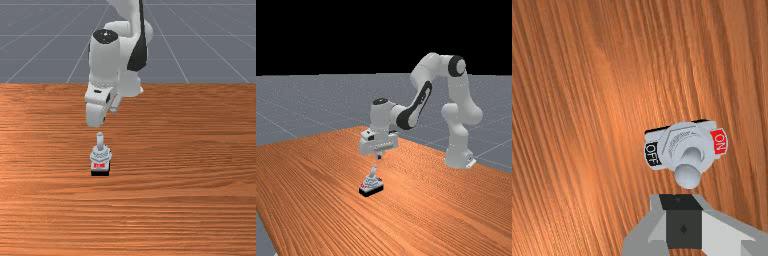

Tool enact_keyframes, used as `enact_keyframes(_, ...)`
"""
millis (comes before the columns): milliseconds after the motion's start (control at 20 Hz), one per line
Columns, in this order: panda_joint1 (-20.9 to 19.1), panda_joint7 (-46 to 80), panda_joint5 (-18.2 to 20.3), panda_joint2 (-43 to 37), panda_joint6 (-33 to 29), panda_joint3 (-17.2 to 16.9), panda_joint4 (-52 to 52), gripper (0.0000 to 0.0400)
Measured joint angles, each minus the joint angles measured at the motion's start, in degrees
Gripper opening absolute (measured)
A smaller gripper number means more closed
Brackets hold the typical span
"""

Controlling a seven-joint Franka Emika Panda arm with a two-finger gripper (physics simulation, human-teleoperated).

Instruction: Turn on the trigger

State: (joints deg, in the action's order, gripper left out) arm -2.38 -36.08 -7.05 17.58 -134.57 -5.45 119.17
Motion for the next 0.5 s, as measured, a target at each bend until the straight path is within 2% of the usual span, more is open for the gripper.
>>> enact_keyframes(50,-0.6,-3.6,0.1,0.5,-1.3,0.6,0.4,0.0000)
enact_keyframes(150,-0.5,-2.0,0.3,2.2,-3.0,0.4,0.4,0.0000)
enact_keyframes(250,-1.1,-2.0,2.0,3.8,-4.6,0.9,0.3,0.0000)
enact_keyframes(300,-0.5,-0.6,0.6,3.2,-7.1,0.2,1.0,0.0000)
enact_keyframes(450,-1.1,-1.6,1.7,3.8,-6.4,0.7,0.0,0.0000)
enact_keyframes(500,-0.5,-0.5,0.7,3.6,-7.9,0.3,0.7,0.0000)
